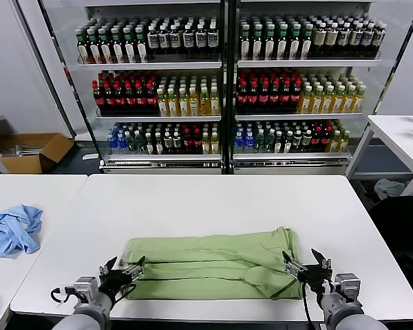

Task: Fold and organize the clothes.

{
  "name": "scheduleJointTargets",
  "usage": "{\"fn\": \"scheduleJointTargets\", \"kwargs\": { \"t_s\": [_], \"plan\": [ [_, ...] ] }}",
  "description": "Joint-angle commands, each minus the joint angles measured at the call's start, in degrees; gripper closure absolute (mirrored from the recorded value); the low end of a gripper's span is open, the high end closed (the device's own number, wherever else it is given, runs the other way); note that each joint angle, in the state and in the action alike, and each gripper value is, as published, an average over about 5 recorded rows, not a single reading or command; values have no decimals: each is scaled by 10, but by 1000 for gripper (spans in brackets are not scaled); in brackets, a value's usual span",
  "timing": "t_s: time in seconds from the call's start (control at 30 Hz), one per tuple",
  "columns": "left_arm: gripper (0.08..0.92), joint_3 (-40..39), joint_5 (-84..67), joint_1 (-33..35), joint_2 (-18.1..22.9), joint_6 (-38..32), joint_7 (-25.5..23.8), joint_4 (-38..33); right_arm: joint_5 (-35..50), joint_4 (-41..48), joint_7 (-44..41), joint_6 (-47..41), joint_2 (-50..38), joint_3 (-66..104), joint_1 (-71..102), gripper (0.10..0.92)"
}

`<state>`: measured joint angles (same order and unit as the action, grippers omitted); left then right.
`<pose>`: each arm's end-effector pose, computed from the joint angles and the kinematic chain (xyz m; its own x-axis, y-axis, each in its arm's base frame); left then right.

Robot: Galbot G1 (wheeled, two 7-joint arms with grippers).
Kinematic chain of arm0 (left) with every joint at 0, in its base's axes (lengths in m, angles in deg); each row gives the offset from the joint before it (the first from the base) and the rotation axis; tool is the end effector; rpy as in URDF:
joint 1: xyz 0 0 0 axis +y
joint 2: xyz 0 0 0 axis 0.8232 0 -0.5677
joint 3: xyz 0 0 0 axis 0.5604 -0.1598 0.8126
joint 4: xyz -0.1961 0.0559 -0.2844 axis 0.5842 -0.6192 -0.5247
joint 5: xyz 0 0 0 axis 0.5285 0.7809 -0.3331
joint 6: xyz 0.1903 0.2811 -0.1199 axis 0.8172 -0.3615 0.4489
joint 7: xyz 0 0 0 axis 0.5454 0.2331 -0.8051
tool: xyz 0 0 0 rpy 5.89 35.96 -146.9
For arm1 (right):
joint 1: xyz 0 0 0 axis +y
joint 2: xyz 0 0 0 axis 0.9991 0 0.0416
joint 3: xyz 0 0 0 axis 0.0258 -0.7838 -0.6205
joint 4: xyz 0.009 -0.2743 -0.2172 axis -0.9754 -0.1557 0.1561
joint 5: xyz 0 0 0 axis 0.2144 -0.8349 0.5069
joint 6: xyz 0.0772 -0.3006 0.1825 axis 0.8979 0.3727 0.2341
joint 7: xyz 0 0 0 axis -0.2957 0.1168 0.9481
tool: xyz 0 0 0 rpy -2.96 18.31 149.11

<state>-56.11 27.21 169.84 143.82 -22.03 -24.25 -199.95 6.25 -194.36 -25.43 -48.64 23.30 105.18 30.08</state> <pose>0.2176 0.0632 -0.3028 -0.8581 0.0391 0.5120 -0.0012 0.9969 -0.0781 0.2036 -0.0721 -0.2500 -0.8867 -0.0698 0.4570 -0.0670 0.9975 0.0223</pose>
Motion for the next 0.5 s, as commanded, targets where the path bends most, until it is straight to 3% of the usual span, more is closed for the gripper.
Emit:
{"fn": "scheduleJointTargets", "kwargs": {
  "t_s": [0.03,0.17,0.5],
  "plan": [
    [178,-47,16,0,34,-9,90,-1,-7,3,1,2,2,-1,1,203],
    [215,-58,24,-5,41,-8,97,1,-9,3,1,2,4,-3,1,202],
    [502,-77,66,-24,56,-3,117,17,-11,-1,1,2,6,0,5,202]
  ]
}}
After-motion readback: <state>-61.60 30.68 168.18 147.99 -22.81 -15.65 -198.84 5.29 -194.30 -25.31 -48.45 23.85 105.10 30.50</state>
